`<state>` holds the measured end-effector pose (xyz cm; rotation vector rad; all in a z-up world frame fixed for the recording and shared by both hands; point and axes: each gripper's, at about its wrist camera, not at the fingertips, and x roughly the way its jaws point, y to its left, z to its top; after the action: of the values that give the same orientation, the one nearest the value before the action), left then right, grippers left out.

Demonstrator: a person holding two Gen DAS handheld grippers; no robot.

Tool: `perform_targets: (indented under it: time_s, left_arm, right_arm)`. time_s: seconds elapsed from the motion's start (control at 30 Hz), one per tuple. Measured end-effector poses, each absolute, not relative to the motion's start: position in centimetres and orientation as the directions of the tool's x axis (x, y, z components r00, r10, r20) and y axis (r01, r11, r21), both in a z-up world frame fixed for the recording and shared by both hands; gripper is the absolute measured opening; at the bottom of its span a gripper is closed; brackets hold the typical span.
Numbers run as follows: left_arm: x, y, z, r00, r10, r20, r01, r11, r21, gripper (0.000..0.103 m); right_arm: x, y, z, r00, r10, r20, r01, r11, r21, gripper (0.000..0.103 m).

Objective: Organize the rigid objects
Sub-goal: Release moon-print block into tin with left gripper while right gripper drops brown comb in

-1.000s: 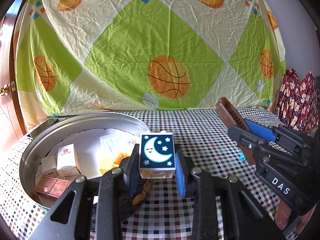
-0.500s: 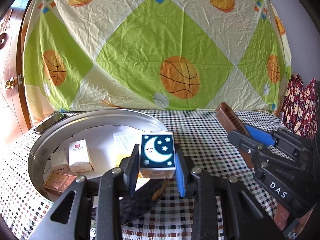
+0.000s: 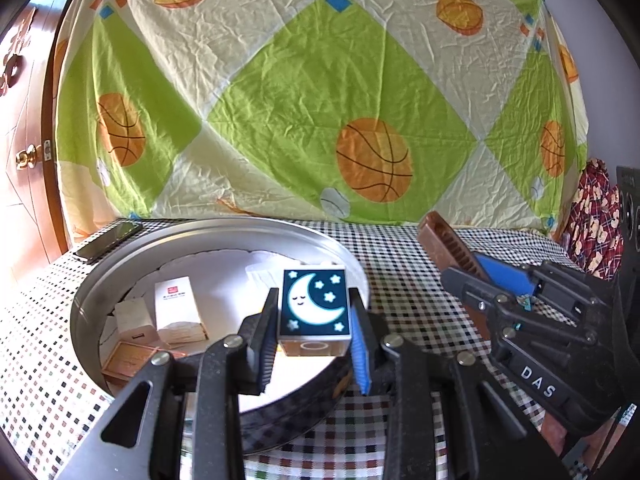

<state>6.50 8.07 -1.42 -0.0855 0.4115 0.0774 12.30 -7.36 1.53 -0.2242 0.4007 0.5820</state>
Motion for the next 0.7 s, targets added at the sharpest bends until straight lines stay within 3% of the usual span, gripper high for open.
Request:
perform_targets:
  time_s: [0.3, 0.7]
  left_arm:
    - [6.0, 10.8, -0.6, 0.912, 0.086, -0.401, -0.128, 0.989, -0.079, 0.030]
    - [7.8, 17.3, 0.1, 0.841, 0.165, -0.515, -0.243, 0.966, -0.087, 0.030]
  right_arm:
    - [12.9, -4.8, 1.6, 0.717, 0.519, -0.464, -0.618, 0.782, -0.082, 0.028]
    - [14.9, 2.4, 1.9, 0.591, 0.564, -0.576, -0.714, 0.698, -0.050, 0.028]
